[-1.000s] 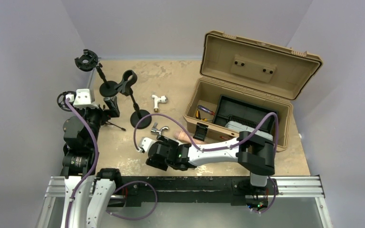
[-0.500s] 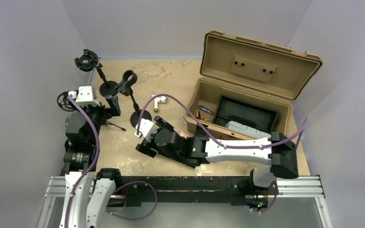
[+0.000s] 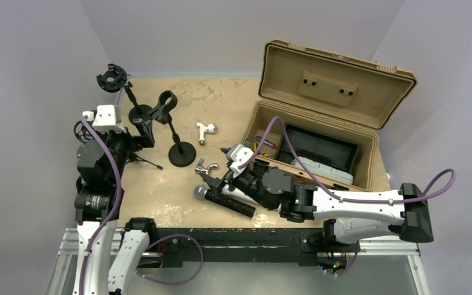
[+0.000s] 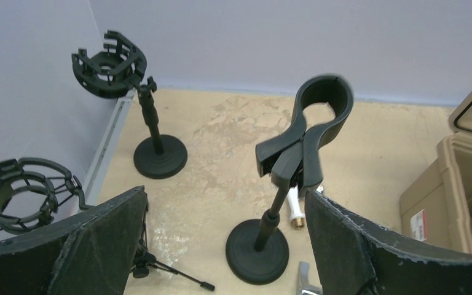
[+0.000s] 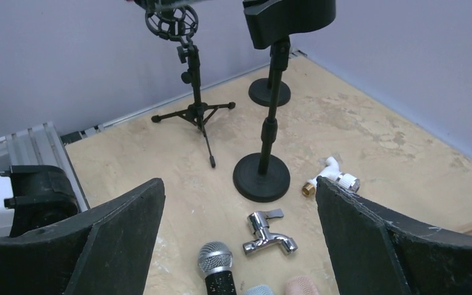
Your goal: Remove the microphone from the stand
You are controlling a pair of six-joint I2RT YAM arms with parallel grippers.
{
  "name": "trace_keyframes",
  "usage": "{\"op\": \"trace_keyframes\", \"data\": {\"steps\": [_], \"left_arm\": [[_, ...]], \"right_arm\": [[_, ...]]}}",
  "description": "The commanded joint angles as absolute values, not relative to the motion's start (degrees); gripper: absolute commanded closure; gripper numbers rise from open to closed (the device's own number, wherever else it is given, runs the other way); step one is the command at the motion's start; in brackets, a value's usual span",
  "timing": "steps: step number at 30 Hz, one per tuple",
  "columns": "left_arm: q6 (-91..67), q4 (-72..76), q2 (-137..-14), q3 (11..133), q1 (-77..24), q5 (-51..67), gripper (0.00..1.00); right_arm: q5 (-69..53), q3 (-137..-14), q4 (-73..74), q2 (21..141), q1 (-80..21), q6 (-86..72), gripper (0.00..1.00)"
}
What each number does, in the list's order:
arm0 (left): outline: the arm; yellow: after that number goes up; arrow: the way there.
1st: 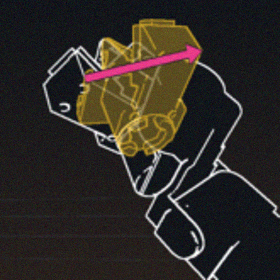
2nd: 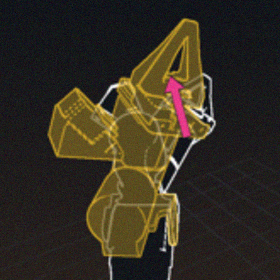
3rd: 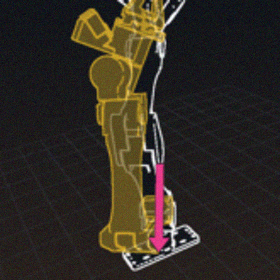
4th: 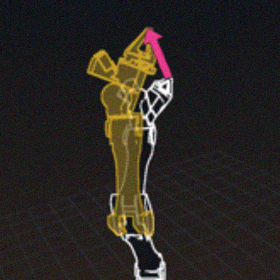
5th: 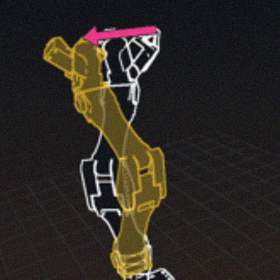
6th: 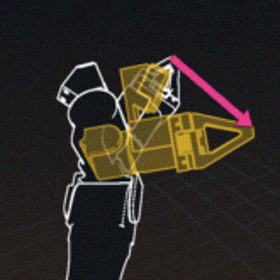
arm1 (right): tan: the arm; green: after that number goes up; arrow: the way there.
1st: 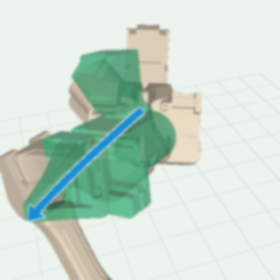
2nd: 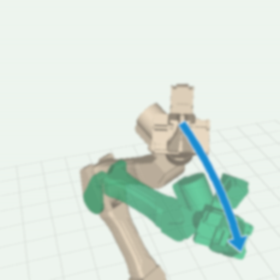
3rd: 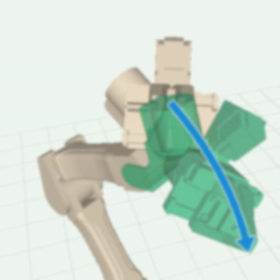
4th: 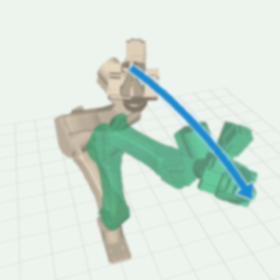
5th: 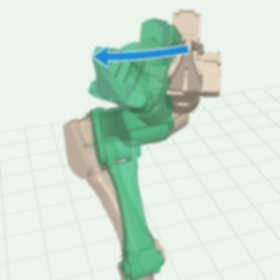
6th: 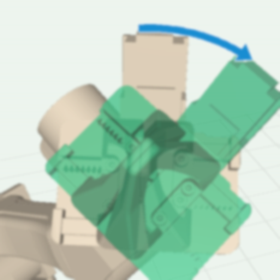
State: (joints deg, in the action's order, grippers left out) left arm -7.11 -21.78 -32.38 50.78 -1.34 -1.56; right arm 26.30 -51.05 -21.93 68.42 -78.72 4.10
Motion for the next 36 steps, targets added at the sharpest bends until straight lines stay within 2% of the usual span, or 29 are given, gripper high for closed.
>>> {"op": "trace_keyframes", "data": {"steps": [1, 6, 13, 18, 22, 26, 29, 36], "left_arm": [[-10.6, -27.6, -34.2, 61.6, -1.7, 0.8, 0.02], [-14.1, -32.6, -38.2, 72.0, -1.7, 7.2, 0.03], [-19.5, -45.9, -55.6, 89.5, -3.0, 17.8, 0.15], [-16.7, -49.0, -62.4, 94.8, -10.9, 9.5, 0.19], [-15.7, -48.2, -65.1, 95.2, -12.7, 6.3, 0.32], [-12.2, -47.9, -66.4, 95.4, -14.4, 0.9, 0.37], [-9.6, -47.6, -67.7, 95.6, -15.2, 0.2, 0.41], [-5.7, -47.9, -71.7, 97.2, -16.2, 0.2, 0.57]], "right_arm": [[28.9, -47.6, -30.6, 63.9, -78.6, 3.9, 0.10], [31.7, -43.7, -33.8, 58.7, -78.6, 4.1, 0.08], [32.5, -41.3, -35.1, 54.4, -78.6, 4.0, 0.06], [32.8, -40.8, -35.3, 53.8, -78.5, 4.0, 0.06], [33.1, -41.0, -35.0, 53.8, -78.5, 4.0, 0.06], [33.5, -40.8, -34.9, 53.6, -78.5, 4.1, 0.06], [33.5, -40.8, -35.0, 53.9, -78.5, 4.1, 0.06], [33.8, -41.1, -34.8, 55.3, -78.5, 4.3, 0.06]]}}
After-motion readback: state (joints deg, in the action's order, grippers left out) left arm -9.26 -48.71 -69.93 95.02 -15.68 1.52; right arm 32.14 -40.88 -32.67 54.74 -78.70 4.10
